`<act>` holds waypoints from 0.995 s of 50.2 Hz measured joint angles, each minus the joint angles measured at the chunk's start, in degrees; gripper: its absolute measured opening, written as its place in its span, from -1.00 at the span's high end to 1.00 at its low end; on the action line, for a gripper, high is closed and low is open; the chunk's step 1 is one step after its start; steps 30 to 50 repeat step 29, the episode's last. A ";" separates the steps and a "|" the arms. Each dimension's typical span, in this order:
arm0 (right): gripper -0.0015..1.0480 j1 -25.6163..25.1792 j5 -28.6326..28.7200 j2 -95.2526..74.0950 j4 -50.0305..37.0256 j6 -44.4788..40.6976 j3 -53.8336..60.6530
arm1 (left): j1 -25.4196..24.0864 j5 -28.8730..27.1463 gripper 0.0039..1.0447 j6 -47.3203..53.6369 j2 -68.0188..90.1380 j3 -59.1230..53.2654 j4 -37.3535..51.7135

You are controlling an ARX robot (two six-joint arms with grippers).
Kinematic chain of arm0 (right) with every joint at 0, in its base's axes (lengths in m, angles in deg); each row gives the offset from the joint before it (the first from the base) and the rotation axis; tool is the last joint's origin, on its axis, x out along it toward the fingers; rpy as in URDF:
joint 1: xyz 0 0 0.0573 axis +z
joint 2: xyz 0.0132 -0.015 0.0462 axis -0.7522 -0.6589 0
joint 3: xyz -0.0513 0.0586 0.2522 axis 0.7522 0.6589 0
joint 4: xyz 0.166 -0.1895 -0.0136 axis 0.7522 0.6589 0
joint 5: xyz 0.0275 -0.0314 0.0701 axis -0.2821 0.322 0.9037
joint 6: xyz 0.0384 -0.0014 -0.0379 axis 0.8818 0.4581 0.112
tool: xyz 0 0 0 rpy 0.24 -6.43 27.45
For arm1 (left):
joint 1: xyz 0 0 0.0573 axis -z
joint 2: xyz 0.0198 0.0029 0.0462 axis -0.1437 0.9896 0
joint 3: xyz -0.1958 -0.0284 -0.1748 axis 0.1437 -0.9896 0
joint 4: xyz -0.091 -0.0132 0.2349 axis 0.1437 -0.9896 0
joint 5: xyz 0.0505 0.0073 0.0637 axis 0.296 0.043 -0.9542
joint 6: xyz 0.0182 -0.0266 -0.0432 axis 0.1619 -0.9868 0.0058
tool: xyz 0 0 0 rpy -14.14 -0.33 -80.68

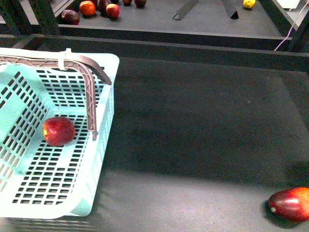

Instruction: Pick apple with right arm and hold basket with left

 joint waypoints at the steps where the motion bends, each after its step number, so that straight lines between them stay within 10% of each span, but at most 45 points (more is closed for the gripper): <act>1: -0.83 0.00 0.00 0.00 0.00 0.00 0.00 | 0.00 0.00 -0.27 0.00 0.00 0.00 0.00; 8: -0.83 0.00 0.00 0.00 0.00 0.00 0.00 | 0.00 0.00 -0.90 0.00 0.00 0.00 0.00; 50: -0.83 0.00 0.00 0.00 0.00 0.00 0.00 | 0.00 0.00 -0.87 0.11 0.00 0.00 0.00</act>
